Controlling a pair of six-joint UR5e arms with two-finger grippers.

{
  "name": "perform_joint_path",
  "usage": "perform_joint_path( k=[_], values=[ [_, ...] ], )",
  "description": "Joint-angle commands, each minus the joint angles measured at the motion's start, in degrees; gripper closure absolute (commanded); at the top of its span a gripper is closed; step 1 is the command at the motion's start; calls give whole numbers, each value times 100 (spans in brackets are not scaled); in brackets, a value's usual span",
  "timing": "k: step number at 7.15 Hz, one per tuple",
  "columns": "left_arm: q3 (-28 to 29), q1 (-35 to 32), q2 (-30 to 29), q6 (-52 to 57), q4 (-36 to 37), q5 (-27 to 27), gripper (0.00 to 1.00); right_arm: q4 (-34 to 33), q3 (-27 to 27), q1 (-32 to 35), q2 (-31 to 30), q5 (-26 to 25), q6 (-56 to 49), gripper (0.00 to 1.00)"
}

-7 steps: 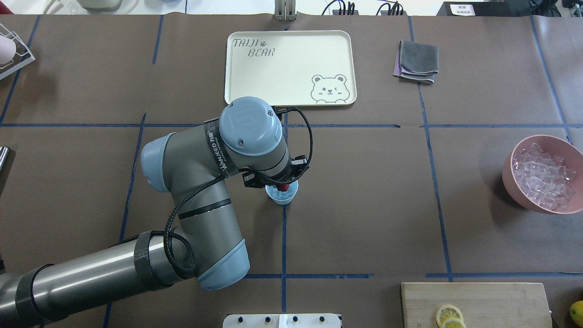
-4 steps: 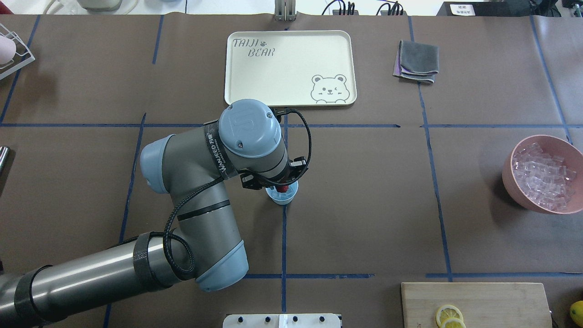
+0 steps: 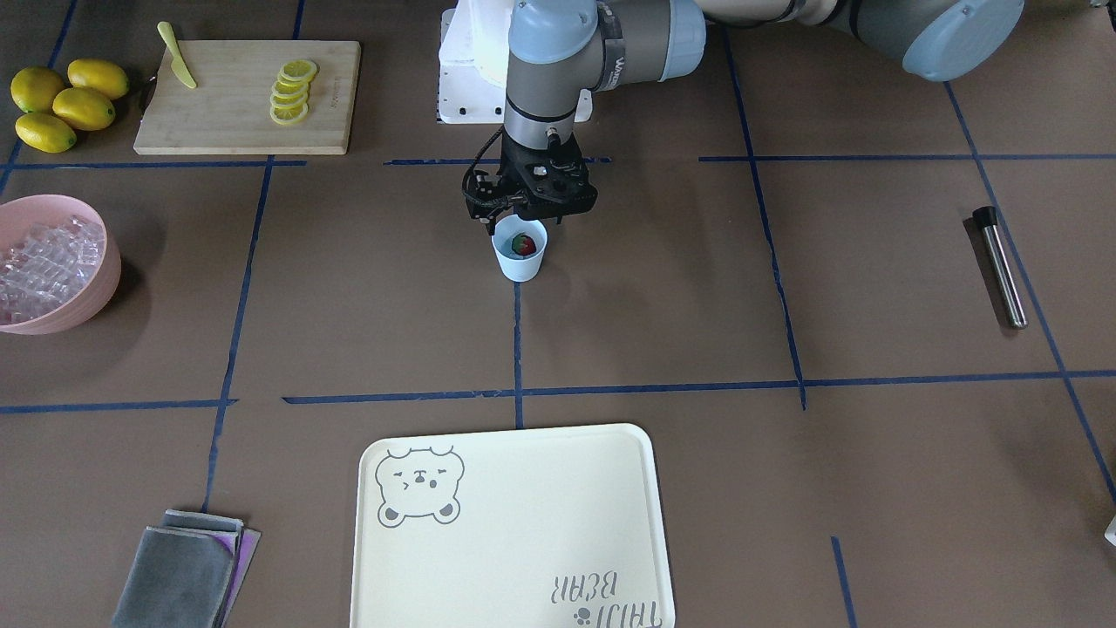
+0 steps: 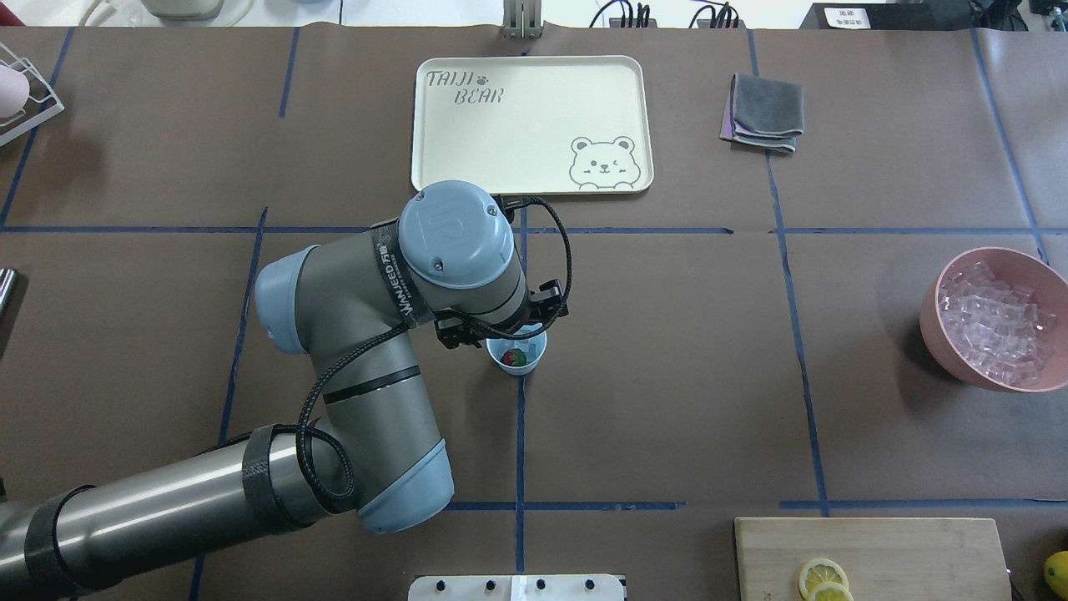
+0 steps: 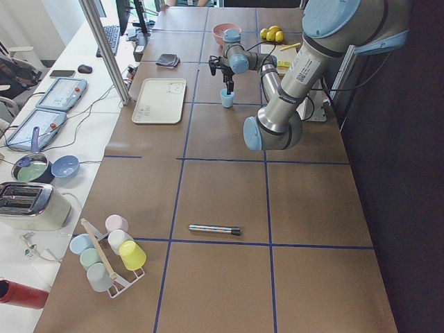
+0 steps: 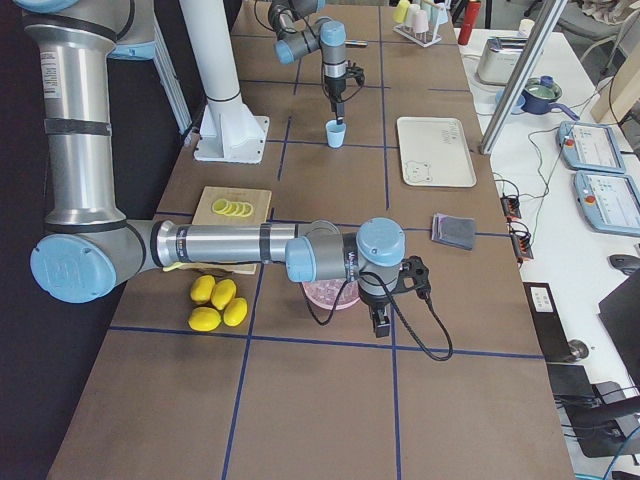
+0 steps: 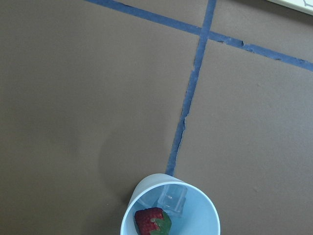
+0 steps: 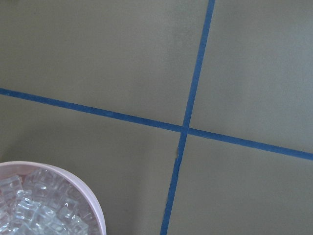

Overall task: Mash ice and strawberries in cup
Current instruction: 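Open the left gripper to drop the strawberry into the cup, then raise the left gripper away from the cup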

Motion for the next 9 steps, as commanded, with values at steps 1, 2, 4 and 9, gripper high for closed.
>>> perform_joint_path(
  k=[1,2,4,9],
  values=[
    [-178,-225,46,361,122,-51,0,0,-21,0,-17,0,-6,1],
    [-571,-305,404,703,288,-51,0,0,-21,0,-70,9,-23,1],
    [-1197,-918,1142,1608,483,-479,0,9,-21,105,-88,26,-155,1],
    [-1234,-2693,2636,4523,448,-1789,0,-18,-3,352,-114,430,-262,1]
  ],
)
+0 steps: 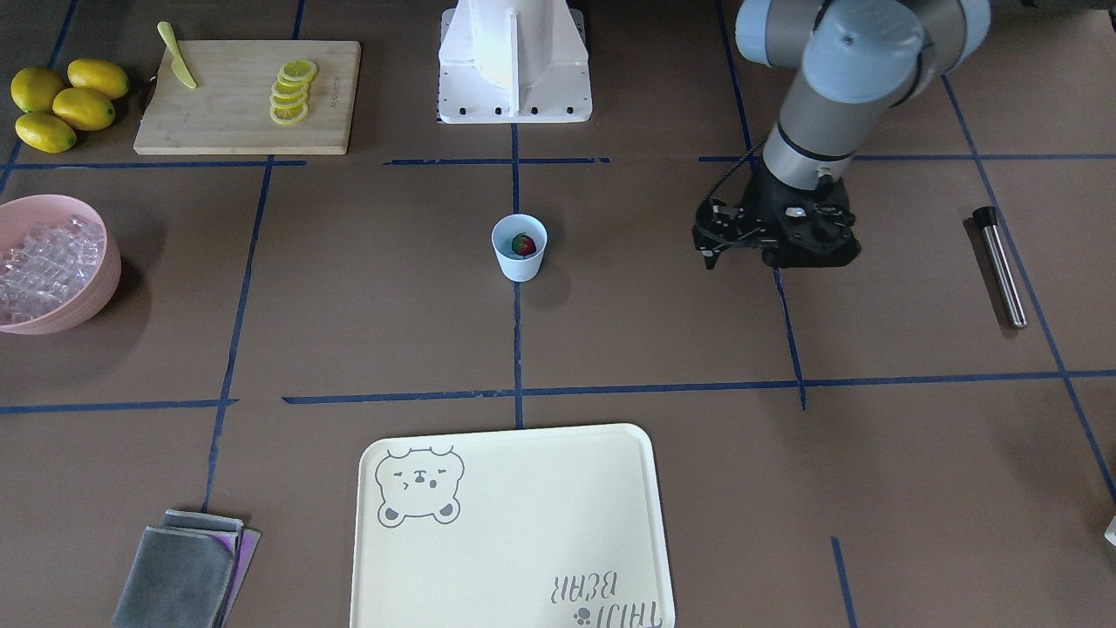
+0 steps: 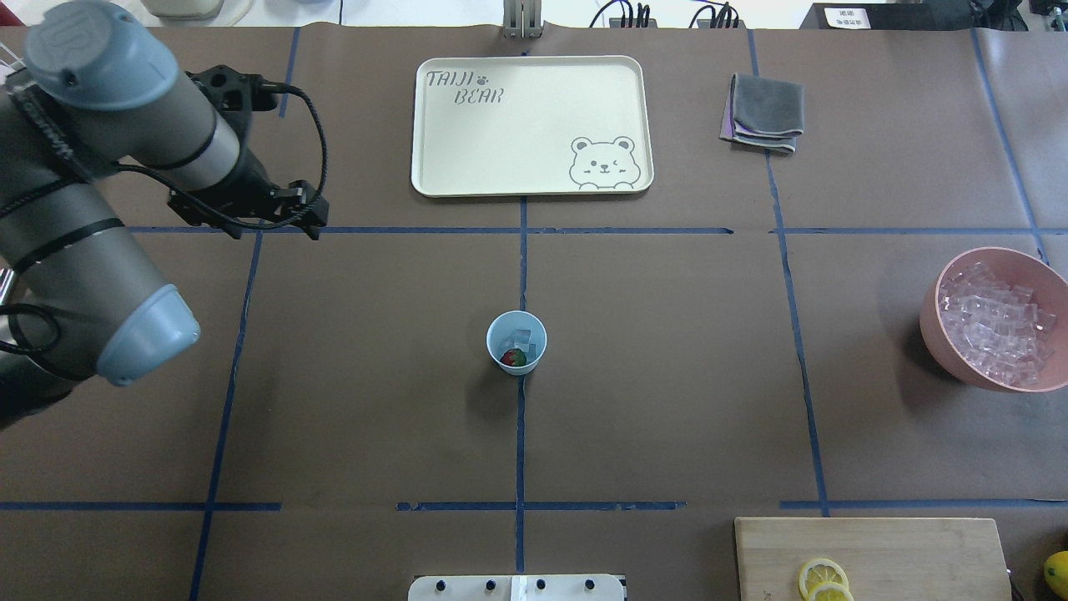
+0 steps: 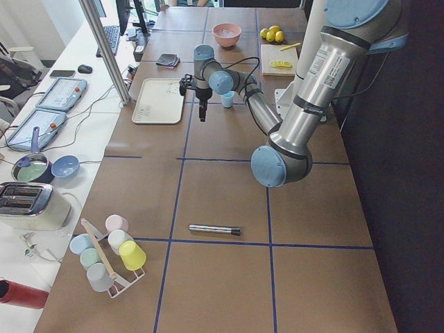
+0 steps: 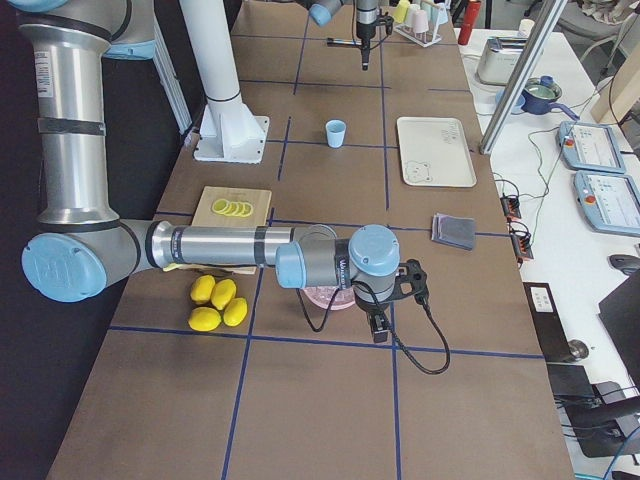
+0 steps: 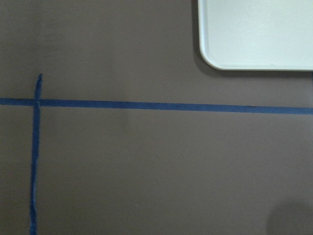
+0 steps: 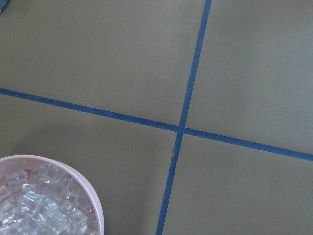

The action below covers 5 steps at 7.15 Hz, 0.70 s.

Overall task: Mash ice and strawberries in cup
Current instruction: 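Raise the left gripper away from the cup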

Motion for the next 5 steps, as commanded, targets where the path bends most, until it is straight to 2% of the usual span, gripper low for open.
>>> perform_joint_path(
  k=[1,3,4,5],
  values=[
    [0,-872,957,1572,-93,-552,0,5,23,20,-41,120,67,1],
    [35,-1699,1810,2910,-120,-756,0,5,-12,20,-50,111,94,1],
    [105,-1929,2153,2994,-477,-800,0,5,-12,20,-50,111,112,1],
    [314,-1992,2670,2977,-1394,-800,0,5,-12,20,-50,111,146,1]
  ],
)
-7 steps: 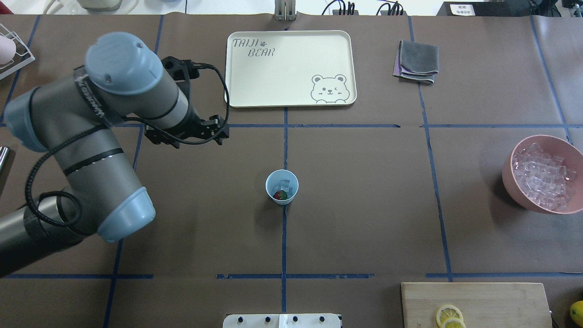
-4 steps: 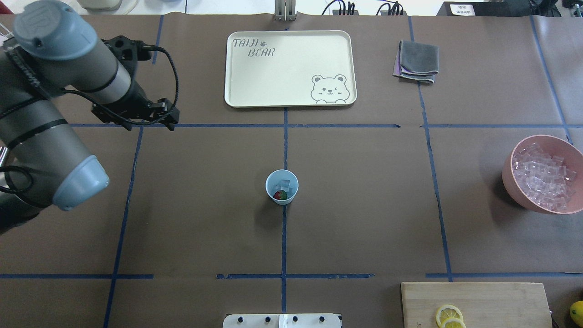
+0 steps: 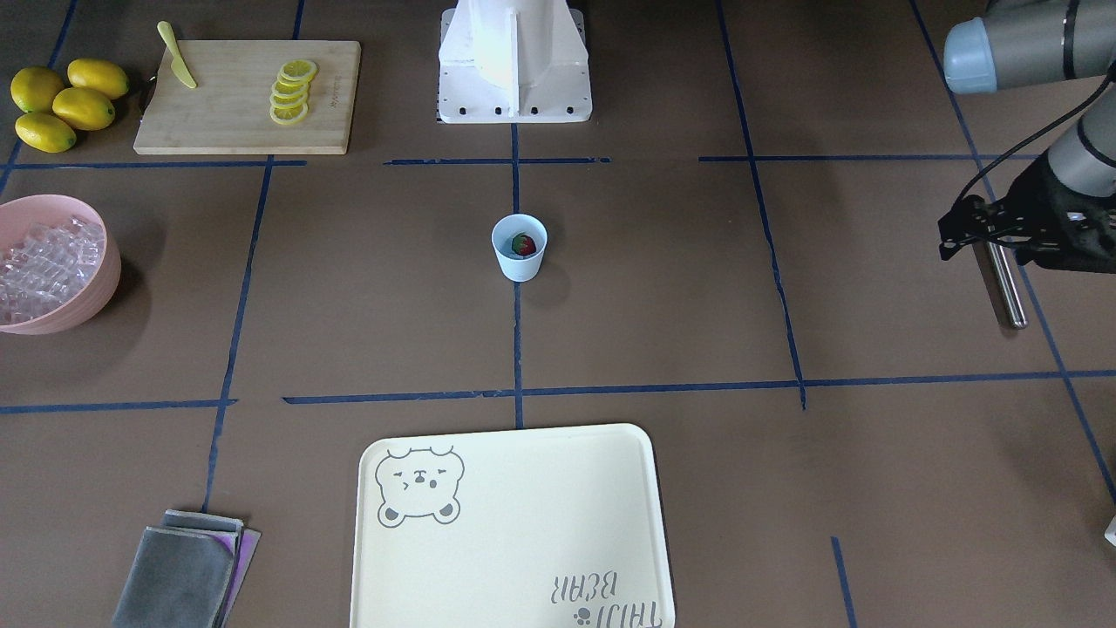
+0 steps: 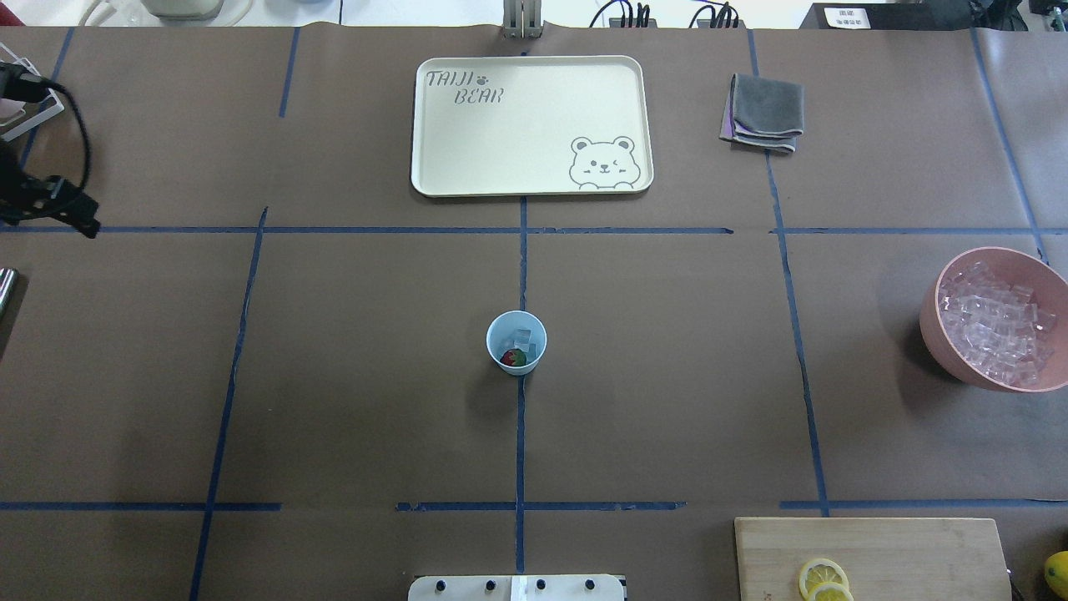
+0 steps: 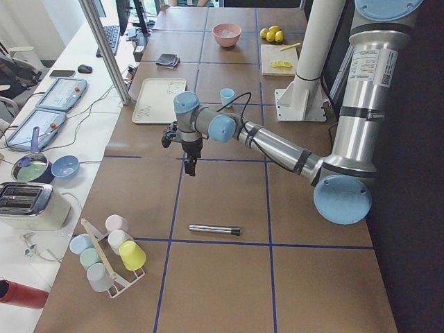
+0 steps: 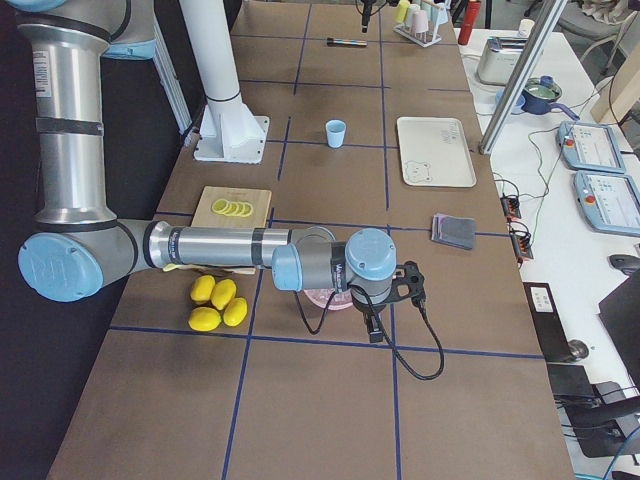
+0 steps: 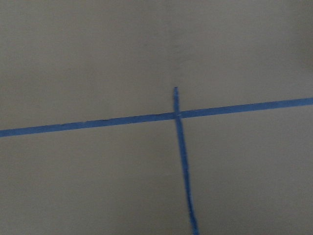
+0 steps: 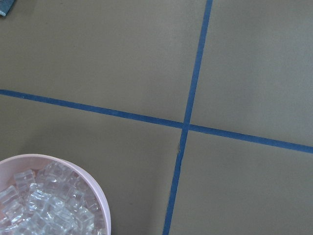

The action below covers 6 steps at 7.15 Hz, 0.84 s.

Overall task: Mash ice and strawberries in cup
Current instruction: 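Raise the left gripper away from the cup, then lower the left gripper onto the metal rod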

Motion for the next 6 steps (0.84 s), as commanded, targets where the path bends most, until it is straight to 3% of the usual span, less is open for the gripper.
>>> perform_joint_path(
  k=[1,4,6],
  values=[
    [702,-197,800,86,-1775,-29,0,-1,-13,0,-1,0,34,1],
    [2451,-154,749,-876,-4088,23,0,-1,-4,0,-1,0,34,1],
    [2948,-127,731,-1416,-4842,50,0,8,-4,0,-1,0,34,1]
  ],
)
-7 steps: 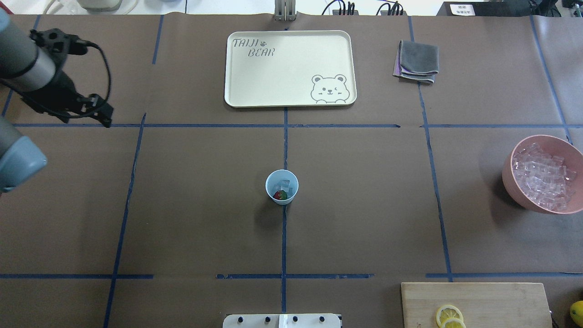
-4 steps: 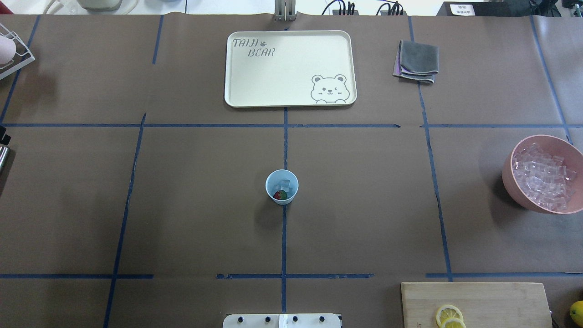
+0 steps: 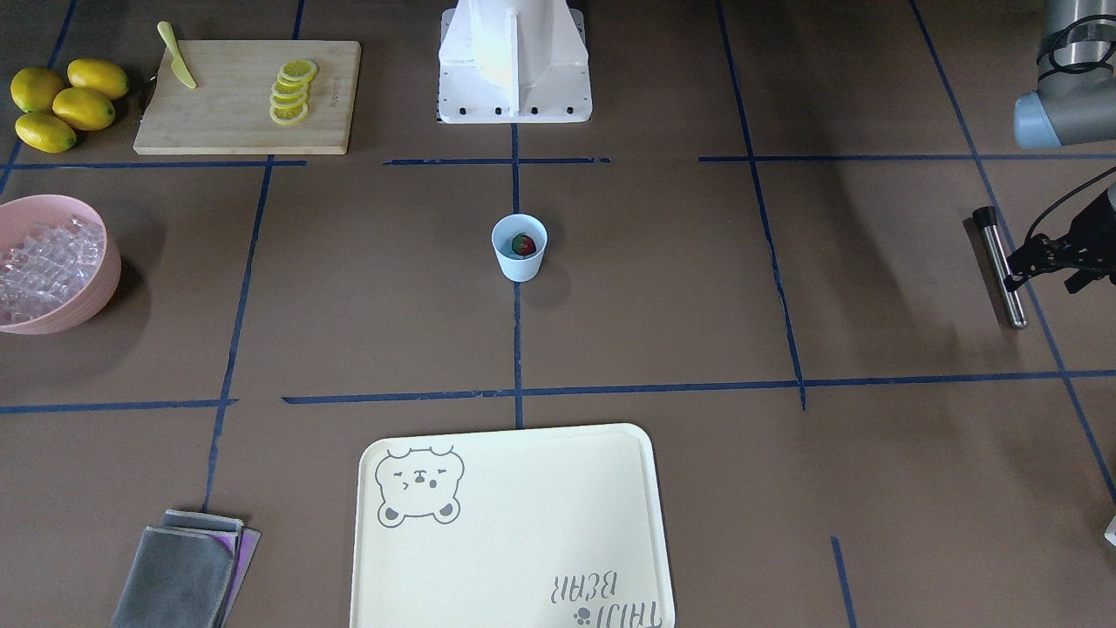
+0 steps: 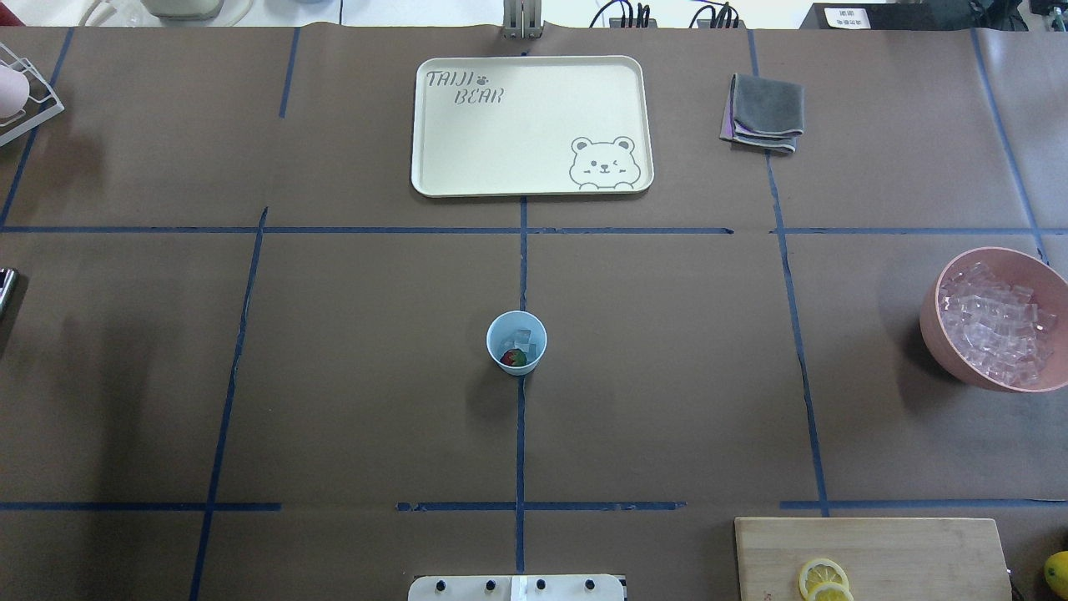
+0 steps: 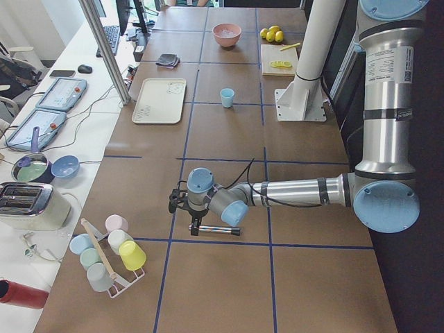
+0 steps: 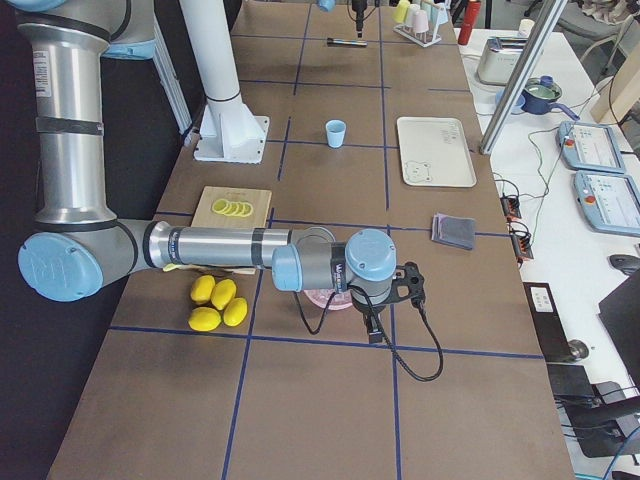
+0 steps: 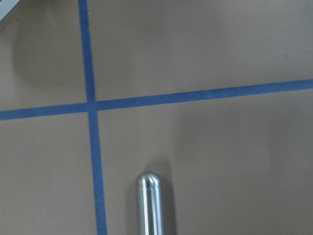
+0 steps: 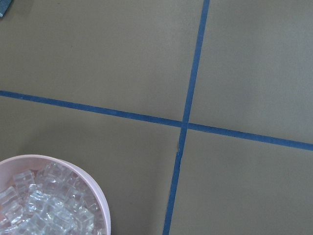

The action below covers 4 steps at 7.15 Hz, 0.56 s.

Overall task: Mash ice and strawberries in cup
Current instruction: 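Lower the left gripper onto the metal rod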

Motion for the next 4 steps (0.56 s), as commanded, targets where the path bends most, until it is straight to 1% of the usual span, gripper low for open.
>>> perform_joint_path(
  k=[1,3,4],
  values=[
    [292,106,-16,-442,-454,20,0,-2,3,0,0,0,0,1],
    [275,343,-25,-558,-463,265,0,7,3,0,0,0,0,1],
    [275,370,-25,-549,-472,275,0,7,3,0,0,0,0,1]
  ],
)
